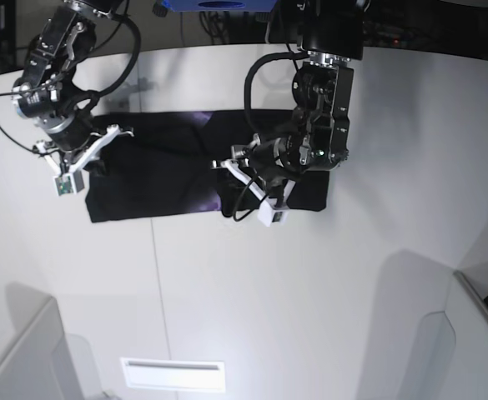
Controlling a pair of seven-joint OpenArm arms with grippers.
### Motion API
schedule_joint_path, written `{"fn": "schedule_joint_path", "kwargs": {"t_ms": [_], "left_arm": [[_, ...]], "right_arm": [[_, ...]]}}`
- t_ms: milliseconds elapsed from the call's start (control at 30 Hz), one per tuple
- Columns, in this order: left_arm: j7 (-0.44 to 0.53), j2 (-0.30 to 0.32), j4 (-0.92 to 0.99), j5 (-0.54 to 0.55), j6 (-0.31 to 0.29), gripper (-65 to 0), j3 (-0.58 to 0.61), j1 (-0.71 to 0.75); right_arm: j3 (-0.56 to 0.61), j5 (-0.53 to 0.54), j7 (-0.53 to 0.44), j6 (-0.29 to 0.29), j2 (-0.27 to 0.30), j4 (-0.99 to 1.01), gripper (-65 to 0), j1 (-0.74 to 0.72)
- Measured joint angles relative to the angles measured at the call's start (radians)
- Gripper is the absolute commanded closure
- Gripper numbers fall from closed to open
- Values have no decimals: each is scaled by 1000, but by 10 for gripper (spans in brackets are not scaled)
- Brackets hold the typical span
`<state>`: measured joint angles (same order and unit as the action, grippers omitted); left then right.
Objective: Fold the T-shirt properly
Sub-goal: 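Release the strip end and raise the left gripper away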
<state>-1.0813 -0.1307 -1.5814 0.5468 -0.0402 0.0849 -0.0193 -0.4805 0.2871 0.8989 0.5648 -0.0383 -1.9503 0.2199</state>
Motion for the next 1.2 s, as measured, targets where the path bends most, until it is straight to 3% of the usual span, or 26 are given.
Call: {"fn": "schedule_joint_path", "kwargs": {"t_ms": [133, 233, 333, 467, 533, 600, 633, 667, 733, 800, 833, 900, 1067, 1200], "left_arm": [[1, 1, 0, -1, 0, -385, 9, 0], [4, 4, 0, -4, 3, -466, 92, 0], [3, -2, -2, 4, -5, -489, 160, 0], [-3, 5, -51, -4, 0, -482, 150, 6], [-6, 12, -148, 8, -7, -406, 90, 30], [-10, 55, -271, 31, -11, -214, -8, 78], [-14, 79, -320, 23, -12, -74, -71, 111], [-10, 107, -345, 5, -4, 0, -132, 141], [-24, 166, -340, -9, -1, 0, -254, 195], [-23, 198, -334, -11, -5, 0, -360, 239], [-9, 220, -332, -9, -12, 0, -398, 262], [24, 262, -325, 6, -90, 0, -467, 313], [201, 311, -303, -13, -194, 0, -558, 436], [226, 303, -223, 0, -204, 0, -552, 441]], "right_arm": [[0, 0, 0, 0, 0, 0, 0, 0], [0, 0, 3, 0, 0, 0, 0, 0], [0, 0, 3, 0, 0, 0, 0, 0], [-11, 0, 13, 0, 0, 0, 0, -12], [-10, 1, 29, 0, 5, 0, 0, -29], [-11, -1, 117, 0, 8, 0, 0, -60], [-11, -2, 156, 0, 8, 1, -57, -74], [-15, -5, 184, 0, 7, 2, -152, -90], [-14, 1, 231, 1, 5, 12, -330, -137], [-18, 12, 231, 1, 5, 31, -423, -176], [-38, 20, 232, 4, 3, 50, -434, -196], [-84, 6, 261, 2, 8, 108, -419, -240], [-173, -1, 300, 2, 31, 328, -411, -328], [-214, -3, 297, 0, 39, 426, -413, -354]]}}
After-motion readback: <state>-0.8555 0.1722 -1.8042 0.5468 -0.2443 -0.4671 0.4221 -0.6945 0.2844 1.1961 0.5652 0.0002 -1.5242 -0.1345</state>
